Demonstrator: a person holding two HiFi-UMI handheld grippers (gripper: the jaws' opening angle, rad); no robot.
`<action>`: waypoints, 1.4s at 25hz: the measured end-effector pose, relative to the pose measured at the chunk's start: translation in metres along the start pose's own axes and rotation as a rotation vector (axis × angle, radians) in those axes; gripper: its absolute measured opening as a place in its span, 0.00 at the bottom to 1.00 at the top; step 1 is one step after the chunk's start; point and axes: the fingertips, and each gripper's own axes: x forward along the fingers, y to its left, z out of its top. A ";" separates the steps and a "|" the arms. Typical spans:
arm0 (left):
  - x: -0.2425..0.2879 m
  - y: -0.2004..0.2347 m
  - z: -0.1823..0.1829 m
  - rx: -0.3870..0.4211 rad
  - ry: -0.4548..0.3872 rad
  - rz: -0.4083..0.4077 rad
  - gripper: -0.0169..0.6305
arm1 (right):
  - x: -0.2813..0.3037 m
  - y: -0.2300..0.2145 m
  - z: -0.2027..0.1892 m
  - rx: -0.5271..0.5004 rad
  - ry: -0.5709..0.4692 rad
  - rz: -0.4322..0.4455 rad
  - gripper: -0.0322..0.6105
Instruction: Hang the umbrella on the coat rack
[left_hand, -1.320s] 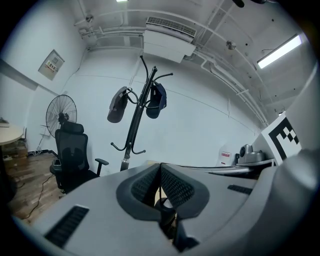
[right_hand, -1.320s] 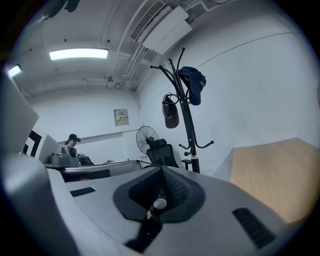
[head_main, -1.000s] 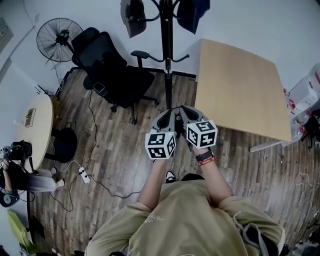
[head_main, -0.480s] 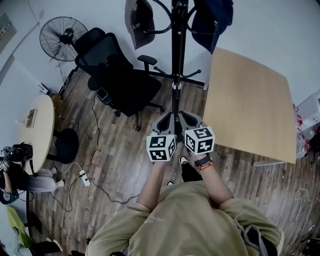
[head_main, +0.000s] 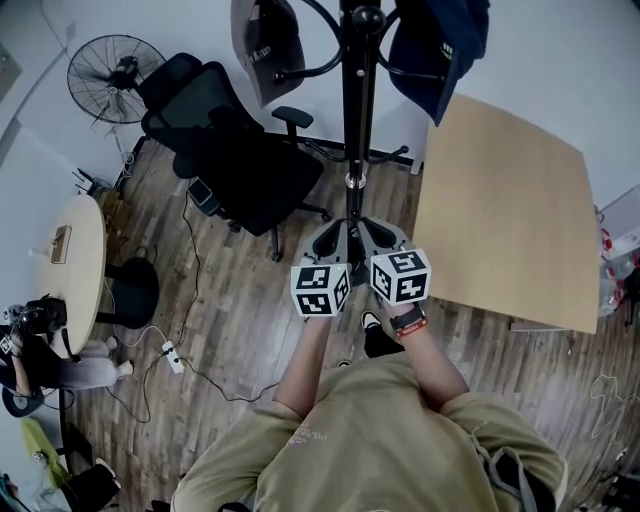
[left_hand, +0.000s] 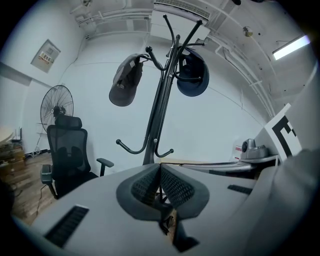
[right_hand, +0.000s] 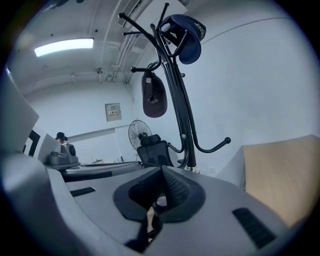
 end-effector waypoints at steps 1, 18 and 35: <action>0.006 0.002 0.000 0.003 0.002 -0.003 0.07 | 0.004 -0.006 0.000 -0.007 0.004 -0.010 0.07; 0.071 0.026 0.002 0.002 0.037 -0.001 0.07 | 0.052 -0.053 0.006 0.031 0.031 -0.010 0.07; 0.120 0.047 -0.009 -0.010 0.100 0.002 0.07 | 0.093 -0.087 0.003 0.053 0.065 0.005 0.07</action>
